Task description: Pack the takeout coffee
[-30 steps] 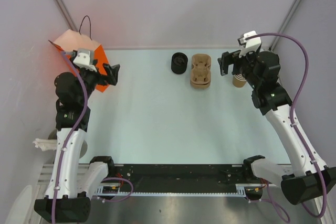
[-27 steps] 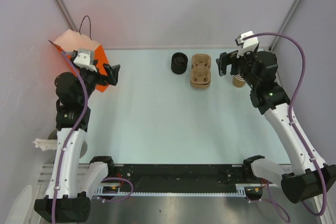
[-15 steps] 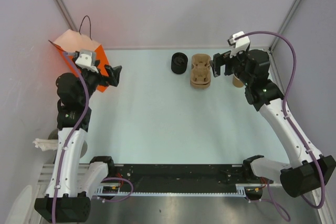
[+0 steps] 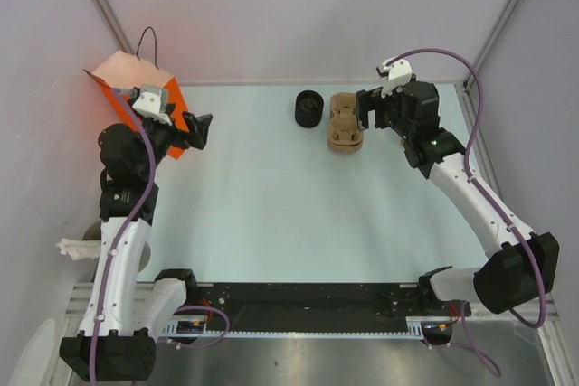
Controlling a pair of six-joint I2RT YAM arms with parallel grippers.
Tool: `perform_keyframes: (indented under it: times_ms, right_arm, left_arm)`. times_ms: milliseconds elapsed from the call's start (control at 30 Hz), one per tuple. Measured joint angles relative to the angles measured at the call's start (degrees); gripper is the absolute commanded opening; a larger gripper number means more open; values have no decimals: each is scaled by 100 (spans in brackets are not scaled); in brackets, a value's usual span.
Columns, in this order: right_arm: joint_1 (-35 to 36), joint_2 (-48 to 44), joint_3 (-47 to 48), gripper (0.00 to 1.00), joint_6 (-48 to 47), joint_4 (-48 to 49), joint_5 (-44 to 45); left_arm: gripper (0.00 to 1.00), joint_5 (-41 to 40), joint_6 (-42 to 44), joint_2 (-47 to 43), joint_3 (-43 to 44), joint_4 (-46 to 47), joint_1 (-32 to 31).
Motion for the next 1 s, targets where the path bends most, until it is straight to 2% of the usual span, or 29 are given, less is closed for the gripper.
perform_keyframes:
  times_ms: [300,500,667,800,1000]
  right_arm:
    - [-168,17,0,98,-219,-44,1222]
    - [-660,81,2,97,-256,-304,1338]
    - [-861,297,2,96,-236,-501,1204]
    - [-610,367,2,100,-452,-568,981]
    - [190,503,2,100,-1392,-380,623]
  left_arm:
    - [100,-444,197,20,2,-20,0]
    - [99,-481,258,243,92,-52,0]
    - [99,-763,474,807,603,-256,0]
    - [99,-1012,911,1119,931,-304,0]
    - [99,-1327,1602,1423,1189,-470,0]
